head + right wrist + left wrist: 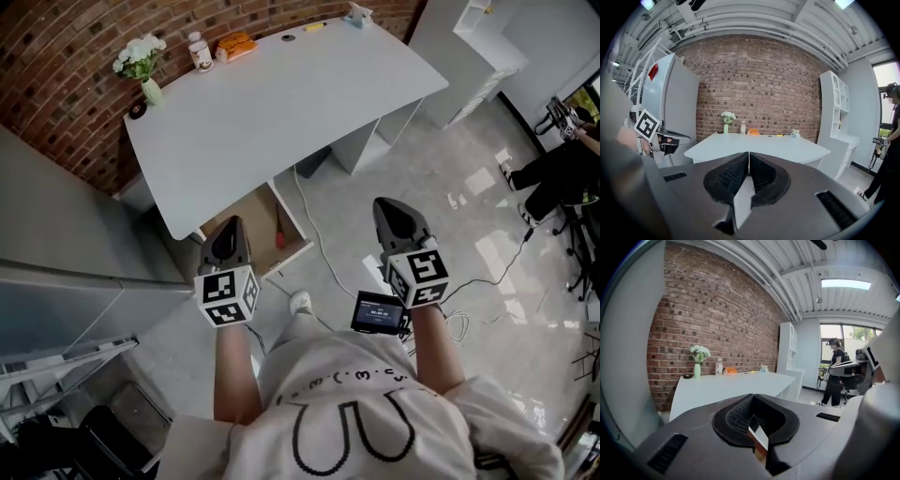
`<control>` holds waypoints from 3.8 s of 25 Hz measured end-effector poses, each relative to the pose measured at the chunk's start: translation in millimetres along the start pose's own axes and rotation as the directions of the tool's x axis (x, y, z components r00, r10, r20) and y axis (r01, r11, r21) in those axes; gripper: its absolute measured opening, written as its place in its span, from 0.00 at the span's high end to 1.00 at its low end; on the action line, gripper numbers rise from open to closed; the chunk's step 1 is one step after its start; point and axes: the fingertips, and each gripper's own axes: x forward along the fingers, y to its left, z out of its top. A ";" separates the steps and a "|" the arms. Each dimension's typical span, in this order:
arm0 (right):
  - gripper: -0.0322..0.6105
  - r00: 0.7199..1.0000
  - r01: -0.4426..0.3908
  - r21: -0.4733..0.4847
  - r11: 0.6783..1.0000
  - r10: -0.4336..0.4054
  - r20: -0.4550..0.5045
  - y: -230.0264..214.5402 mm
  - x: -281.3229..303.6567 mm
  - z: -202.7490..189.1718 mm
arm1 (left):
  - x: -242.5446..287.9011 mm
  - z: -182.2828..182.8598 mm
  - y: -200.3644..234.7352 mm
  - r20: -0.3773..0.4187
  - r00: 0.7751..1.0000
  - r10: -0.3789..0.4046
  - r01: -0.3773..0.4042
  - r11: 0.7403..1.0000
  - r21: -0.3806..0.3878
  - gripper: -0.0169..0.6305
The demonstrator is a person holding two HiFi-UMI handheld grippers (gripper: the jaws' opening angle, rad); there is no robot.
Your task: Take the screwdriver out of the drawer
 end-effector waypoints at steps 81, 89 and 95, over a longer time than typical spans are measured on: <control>0.92 0.814 0.061 0.325 0.944 0.141 -0.563 -88.2 208.4 -457.8 | 250.7 -418.5 -12.4 -0.775 0.621 -0.117 -0.050 0.981 -0.189 0.81; 0.92 0.747 0.110 0.307 0.945 0.125 -0.653 -102.3 201.8 -491.0 | 258.8 -437.1 -5.5 -0.825 0.563 -0.052 -0.106 0.985 -0.134 0.82; 0.92 0.743 0.120 0.307 0.944 0.120 -0.659 -104.8 200.8 -495.1 | 260.6 -437.0 -4.0 -0.841 0.540 -0.013 -0.103 0.991 -0.081 0.81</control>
